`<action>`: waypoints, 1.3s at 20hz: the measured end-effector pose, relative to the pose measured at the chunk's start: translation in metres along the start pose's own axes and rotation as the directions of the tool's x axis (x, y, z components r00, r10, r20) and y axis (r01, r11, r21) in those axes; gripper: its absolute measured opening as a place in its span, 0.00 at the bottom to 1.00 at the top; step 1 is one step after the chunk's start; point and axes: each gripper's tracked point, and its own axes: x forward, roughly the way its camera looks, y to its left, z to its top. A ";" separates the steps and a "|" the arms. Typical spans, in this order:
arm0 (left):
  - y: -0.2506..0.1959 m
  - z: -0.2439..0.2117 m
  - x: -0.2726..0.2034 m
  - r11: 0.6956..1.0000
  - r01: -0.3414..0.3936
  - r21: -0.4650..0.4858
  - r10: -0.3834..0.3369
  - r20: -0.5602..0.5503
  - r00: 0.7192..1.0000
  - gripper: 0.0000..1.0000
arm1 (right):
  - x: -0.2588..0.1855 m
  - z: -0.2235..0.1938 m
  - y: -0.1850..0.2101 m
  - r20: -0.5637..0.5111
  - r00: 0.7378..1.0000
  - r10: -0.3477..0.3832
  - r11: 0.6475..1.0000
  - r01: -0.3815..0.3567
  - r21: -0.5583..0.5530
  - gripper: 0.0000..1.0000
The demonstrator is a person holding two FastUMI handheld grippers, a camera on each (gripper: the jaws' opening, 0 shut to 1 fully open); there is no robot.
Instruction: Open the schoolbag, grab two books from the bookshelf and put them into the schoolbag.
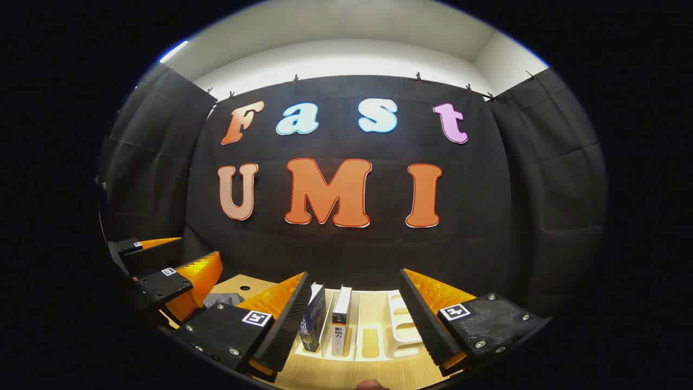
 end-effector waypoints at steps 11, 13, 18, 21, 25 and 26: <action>-0.005 -0.005 0.007 1.000 -0.001 0.031 0.001 -0.004 1.000 0.97 | 0.007 -0.008 -0.002 -0.008 1.000 0.012 1.000 -0.012 -0.004 0.97; -0.007 -0.005 0.008 0.999 0.003 0.033 -0.003 -0.003 1.000 0.97 | 0.008 -0.008 -0.002 -0.011 1.000 0.012 1.000 -0.012 -0.005 0.97; -0.004 -0.007 0.011 0.999 -0.003 0.047 0.004 -0.005 1.000 0.97 | 0.008 -0.009 -0.004 -0.009 1.000 0.005 1.000 -0.005 -0.009 0.97; -0.001 -0.014 0.012 0.996 -0.010 0.089 0.011 -0.010 1.000 0.97 | 0.010 -0.010 -0.006 -0.011 1.000 0.001 1.000 -0.001 -0.012 0.97; 0.007 -0.041 0.016 0.989 -0.008 0.146 0.017 -0.063 0.998 0.97 | 0.010 -0.013 -0.011 -0.013 1.000 -0.002 1.000 0.001 -0.018 0.97; 0.013 -0.057 0.016 0.982 -0.005 0.188 0.023 -0.092 0.996 0.98 | 0.010 -0.014 -0.012 -0.014 1.000 -0.005 1.000 0.005 -0.021 0.97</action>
